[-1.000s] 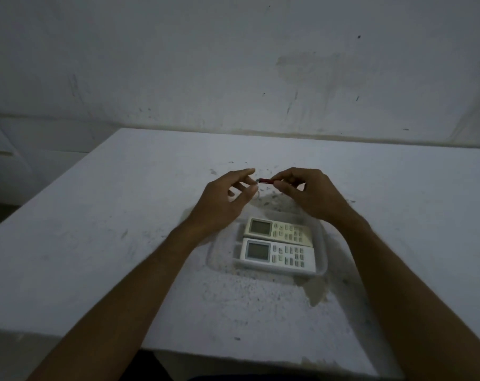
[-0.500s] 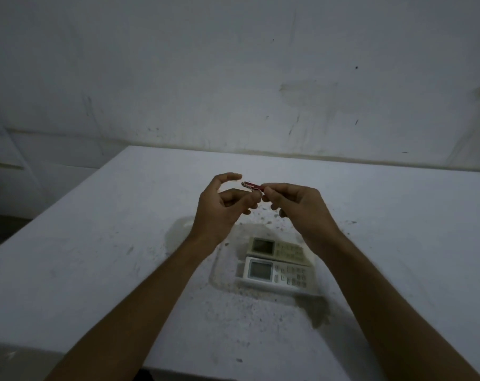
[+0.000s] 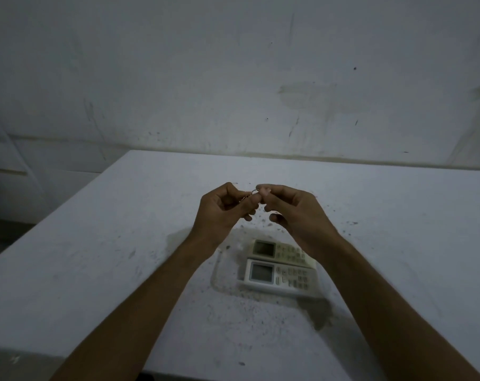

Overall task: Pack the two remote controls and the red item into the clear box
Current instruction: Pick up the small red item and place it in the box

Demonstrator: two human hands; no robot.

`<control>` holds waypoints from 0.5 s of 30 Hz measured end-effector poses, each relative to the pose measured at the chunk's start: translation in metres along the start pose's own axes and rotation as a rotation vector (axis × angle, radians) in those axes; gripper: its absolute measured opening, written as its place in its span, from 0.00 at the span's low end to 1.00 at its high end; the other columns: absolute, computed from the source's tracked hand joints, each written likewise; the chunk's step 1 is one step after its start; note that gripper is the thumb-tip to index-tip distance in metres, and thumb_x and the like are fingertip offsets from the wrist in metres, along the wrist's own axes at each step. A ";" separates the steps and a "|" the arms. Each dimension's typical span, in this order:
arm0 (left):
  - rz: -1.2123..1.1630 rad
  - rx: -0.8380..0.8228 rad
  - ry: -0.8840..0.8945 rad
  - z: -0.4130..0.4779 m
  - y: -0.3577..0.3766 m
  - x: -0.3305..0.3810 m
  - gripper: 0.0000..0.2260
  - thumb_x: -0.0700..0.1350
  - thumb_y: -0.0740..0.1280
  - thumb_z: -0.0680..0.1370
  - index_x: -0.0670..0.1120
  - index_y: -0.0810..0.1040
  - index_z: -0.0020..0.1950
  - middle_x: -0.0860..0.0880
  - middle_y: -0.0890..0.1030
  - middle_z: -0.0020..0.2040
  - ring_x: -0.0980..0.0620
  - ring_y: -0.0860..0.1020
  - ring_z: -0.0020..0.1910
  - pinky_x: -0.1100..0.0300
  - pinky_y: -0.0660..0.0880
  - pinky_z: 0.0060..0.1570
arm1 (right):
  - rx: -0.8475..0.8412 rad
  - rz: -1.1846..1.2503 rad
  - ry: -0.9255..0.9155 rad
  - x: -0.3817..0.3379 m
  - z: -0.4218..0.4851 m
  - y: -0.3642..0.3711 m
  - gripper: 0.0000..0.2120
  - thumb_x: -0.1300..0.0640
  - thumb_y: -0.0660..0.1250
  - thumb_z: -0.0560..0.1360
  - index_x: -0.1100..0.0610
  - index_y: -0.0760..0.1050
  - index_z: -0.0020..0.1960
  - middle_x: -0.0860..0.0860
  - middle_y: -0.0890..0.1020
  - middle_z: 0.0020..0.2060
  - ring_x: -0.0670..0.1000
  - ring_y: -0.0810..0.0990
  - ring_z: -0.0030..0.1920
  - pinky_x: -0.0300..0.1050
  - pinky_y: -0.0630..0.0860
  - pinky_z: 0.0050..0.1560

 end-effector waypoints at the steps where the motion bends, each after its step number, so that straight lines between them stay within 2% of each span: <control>1: 0.008 -0.006 0.010 0.000 0.001 0.000 0.11 0.38 0.75 0.75 0.31 0.78 0.47 0.41 0.85 0.42 0.48 0.84 0.39 0.57 0.81 0.40 | 0.002 -0.002 -0.001 0.000 0.000 0.000 0.13 0.50 0.72 0.76 0.53 0.85 0.58 0.53 0.87 0.50 0.49 0.82 0.48 0.50 0.80 0.55; 5: 0.155 -0.093 0.008 0.001 0.002 0.004 0.12 0.41 0.77 0.73 0.35 0.79 0.49 0.43 0.87 0.44 0.49 0.85 0.42 0.58 0.81 0.42 | 0.004 -0.089 -0.027 0.001 0.000 0.003 0.12 0.50 0.70 0.78 0.54 0.84 0.58 0.50 0.88 0.50 0.50 0.84 0.54 0.49 0.81 0.56; 6: 0.230 -0.158 -0.018 0.002 0.002 0.003 0.14 0.44 0.78 0.73 0.39 0.80 0.52 0.45 0.87 0.47 0.50 0.86 0.45 0.57 0.82 0.46 | 0.009 -0.142 -0.048 -0.001 0.000 0.004 0.12 0.50 0.69 0.79 0.54 0.84 0.58 0.49 0.88 0.50 0.49 0.85 0.54 0.48 0.82 0.56; 8: 0.431 -0.345 -0.096 0.002 -0.003 -0.004 0.25 0.53 0.80 0.70 0.50 0.78 0.64 0.54 0.84 0.58 0.55 0.82 0.57 0.56 0.79 0.58 | 0.020 -0.349 -0.133 -0.009 -0.001 0.005 0.11 0.50 0.68 0.79 0.52 0.84 0.58 0.45 0.87 0.48 0.43 0.84 0.50 0.40 0.81 0.53; 10: 0.575 -0.543 -0.243 -0.008 -0.011 -0.018 0.40 0.59 0.80 0.65 0.59 0.68 0.74 0.60 0.75 0.69 0.59 0.73 0.69 0.56 0.72 0.67 | -0.058 -0.583 -0.194 -0.013 -0.003 0.015 0.10 0.50 0.68 0.80 0.50 0.83 0.57 0.42 0.86 0.46 0.38 0.83 0.46 0.33 0.78 0.47; 12: 0.642 -0.727 -0.377 -0.026 -0.009 -0.031 0.50 0.57 0.82 0.64 0.61 0.58 0.79 0.58 0.66 0.77 0.55 0.65 0.76 0.53 0.67 0.72 | -0.177 -0.752 -0.203 -0.006 -0.006 0.029 0.10 0.49 0.68 0.79 0.48 0.81 0.59 0.40 0.85 0.45 0.38 0.82 0.44 0.32 0.77 0.43; 15: 0.876 -0.896 -0.401 -0.042 0.001 -0.041 0.59 0.57 0.83 0.63 0.61 0.46 0.81 0.57 0.55 0.82 0.53 0.58 0.79 0.55 0.62 0.75 | -0.276 -0.891 -0.201 0.008 -0.011 0.042 0.12 0.49 0.70 0.78 0.47 0.77 0.61 0.40 0.84 0.47 0.38 0.82 0.45 0.30 0.76 0.43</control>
Point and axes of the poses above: each hand's wrist, its own z-axis towards the middle knuckle, its own y-axis out of the palm, x = y × z, the point moved 9 cm from there along z, towards the middle knuckle
